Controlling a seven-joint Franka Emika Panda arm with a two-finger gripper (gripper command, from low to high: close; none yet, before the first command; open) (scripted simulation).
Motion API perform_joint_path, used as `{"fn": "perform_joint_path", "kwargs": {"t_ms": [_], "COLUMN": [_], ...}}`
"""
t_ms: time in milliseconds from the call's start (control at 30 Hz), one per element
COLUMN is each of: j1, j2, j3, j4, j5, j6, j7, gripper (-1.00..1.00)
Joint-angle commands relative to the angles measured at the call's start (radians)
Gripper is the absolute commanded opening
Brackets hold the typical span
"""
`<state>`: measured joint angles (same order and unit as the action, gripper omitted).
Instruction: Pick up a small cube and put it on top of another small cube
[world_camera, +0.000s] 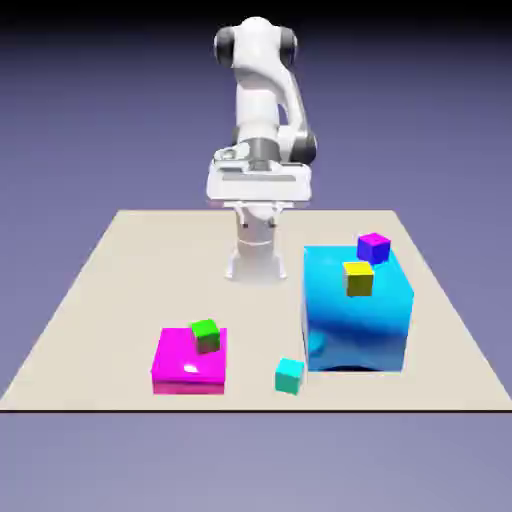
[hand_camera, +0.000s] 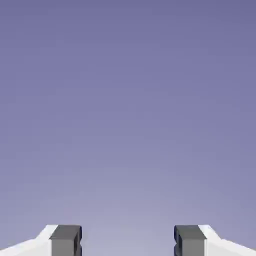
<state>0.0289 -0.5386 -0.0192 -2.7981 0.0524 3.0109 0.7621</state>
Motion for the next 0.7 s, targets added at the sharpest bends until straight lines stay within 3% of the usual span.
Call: {"fn": "perform_joint_path", "kwargs": {"t_ms": [0, 667], "j1": [0.014, 0.294], "j2": [0.026, 0.547], "j3": [-0.016, -0.334], "j4": [0.010, 0.207], "j5": [0.044, 0.913], "j6": [-0.022, -0.454], "j7": [0.017, 0.367], "gripper": [0.00, 0.00]}}
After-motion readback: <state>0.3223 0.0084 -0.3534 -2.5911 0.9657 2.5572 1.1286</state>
